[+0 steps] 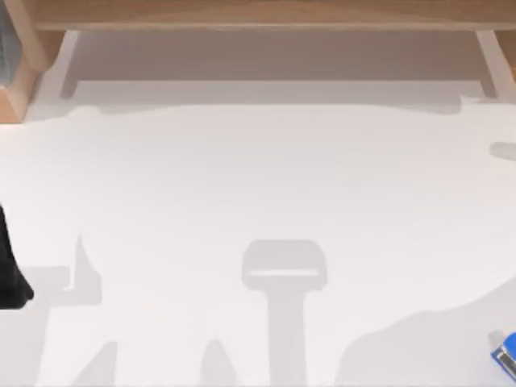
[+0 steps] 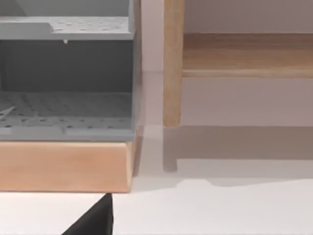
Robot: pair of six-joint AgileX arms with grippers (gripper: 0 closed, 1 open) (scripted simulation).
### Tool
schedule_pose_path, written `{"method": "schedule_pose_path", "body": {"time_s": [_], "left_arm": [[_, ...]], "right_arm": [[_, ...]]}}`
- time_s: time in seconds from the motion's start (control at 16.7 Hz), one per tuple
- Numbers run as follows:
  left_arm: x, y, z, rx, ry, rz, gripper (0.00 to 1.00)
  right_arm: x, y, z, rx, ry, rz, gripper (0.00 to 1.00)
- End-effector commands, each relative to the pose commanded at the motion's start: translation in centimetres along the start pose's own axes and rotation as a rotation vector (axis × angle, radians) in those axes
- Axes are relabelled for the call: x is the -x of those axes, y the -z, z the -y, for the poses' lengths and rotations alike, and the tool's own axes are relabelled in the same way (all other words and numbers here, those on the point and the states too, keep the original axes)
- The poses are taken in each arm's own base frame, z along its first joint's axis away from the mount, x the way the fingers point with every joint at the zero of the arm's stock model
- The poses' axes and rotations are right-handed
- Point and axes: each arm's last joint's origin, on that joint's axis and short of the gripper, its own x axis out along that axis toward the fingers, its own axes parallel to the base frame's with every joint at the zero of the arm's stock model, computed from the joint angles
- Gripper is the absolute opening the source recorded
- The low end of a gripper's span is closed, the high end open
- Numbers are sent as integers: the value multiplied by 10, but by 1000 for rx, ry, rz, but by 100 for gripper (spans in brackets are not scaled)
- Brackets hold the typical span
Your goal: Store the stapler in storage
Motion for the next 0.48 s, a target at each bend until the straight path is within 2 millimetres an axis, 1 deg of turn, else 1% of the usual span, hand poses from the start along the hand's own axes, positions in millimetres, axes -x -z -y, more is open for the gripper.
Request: {"method": "schedule_pose_path", "body": {"time_s": [0.12, 0.24, 0.36, 0.48], "left_arm": [[0, 0, 0, 0, 0, 0, 100], [0, 0, 0, 0, 0, 0, 100], [0, 0, 0, 0, 0, 0, 100], [0, 0, 0, 0, 0, 0, 100]], "right_arm": [[2, 2, 0, -2, -1, -5, 0], [10, 5, 5, 9, 19, -5, 0], [23, 4, 4, 8, 18, -3, 0], [42, 0, -5, -11, -20, -2, 0]]}}
